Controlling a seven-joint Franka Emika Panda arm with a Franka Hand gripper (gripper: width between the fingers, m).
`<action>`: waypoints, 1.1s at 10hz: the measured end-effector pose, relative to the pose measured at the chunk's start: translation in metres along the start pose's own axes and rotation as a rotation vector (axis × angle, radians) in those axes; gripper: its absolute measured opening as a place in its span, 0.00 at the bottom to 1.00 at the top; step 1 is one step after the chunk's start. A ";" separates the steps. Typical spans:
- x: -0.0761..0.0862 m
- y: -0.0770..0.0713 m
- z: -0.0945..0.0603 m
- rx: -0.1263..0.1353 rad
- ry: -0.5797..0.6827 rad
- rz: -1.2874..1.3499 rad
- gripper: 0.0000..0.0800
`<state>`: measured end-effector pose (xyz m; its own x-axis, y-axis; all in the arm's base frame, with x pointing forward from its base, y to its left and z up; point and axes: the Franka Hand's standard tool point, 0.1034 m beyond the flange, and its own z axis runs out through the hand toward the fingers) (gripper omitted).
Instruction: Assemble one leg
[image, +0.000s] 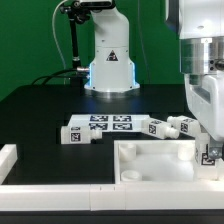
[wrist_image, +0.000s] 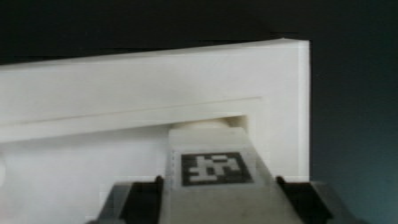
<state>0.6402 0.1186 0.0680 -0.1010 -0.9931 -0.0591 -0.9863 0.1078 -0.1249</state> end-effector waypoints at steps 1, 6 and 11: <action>0.000 0.000 0.000 0.000 0.000 -0.020 0.39; -0.001 0.003 -0.002 -0.045 -0.018 -0.700 0.80; 0.004 -0.001 -0.004 -0.049 0.015 -1.215 0.81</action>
Offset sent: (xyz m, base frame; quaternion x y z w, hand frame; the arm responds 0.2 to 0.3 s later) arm -0.0054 0.0135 -0.0023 -0.0411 -0.0625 -0.2805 0.9569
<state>0.6408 0.1146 0.0717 0.8910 -0.4466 0.0821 -0.4435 -0.8947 -0.0533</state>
